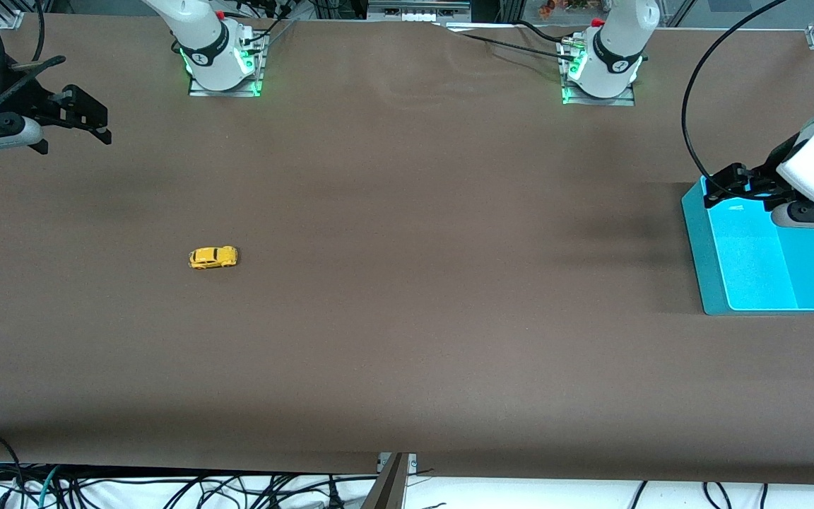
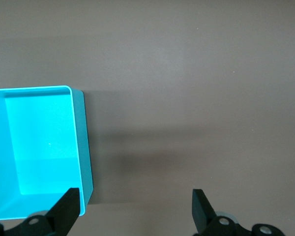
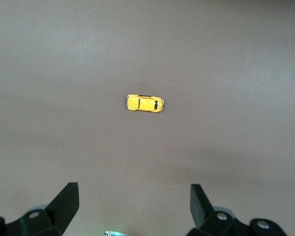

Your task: Wind and store yellow beetle car

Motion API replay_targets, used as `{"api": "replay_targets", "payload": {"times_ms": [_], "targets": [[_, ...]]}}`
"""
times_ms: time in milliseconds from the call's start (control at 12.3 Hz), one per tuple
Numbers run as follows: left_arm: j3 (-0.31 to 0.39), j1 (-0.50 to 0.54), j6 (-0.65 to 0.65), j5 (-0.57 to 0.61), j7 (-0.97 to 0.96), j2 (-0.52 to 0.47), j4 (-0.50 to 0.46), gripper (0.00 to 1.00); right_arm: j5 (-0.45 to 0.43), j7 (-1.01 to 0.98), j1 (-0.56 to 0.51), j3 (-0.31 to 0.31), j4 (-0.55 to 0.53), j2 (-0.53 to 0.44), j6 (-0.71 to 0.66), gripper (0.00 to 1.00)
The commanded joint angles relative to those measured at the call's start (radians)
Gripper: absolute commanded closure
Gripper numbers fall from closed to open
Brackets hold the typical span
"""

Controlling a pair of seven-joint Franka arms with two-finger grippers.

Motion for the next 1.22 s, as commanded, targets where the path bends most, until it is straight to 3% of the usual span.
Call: {"api": "replay_targets", "payload": {"times_ms": [0, 730, 973, 1135], "targets": [[-0.002, 0.008, -0.02, -0.02, 0.024, 0.015, 0.032, 0.0, -0.001, 0.017, 0.003, -0.002, 0.014, 0.0, -0.02, 0.0], [-0.002, 0.008, -0.02, -0.02, 0.024, 0.015, 0.032, 0.0, 0.005, -0.009, 0.005, 0.004, 0.017, 0.072, 0.023, 0.0], [-0.002, 0.008, -0.02, -0.02, 0.026, 0.015, 0.032, 0.0, 0.011, -0.267, 0.003, 0.045, 0.001, 0.19, 0.083, 0.0], [-0.002, 0.008, -0.02, -0.02, 0.024, 0.015, 0.032, 0.0, 0.011, -0.499, -0.025, 0.077, -0.11, 0.21, 0.225, 0.0]]}}
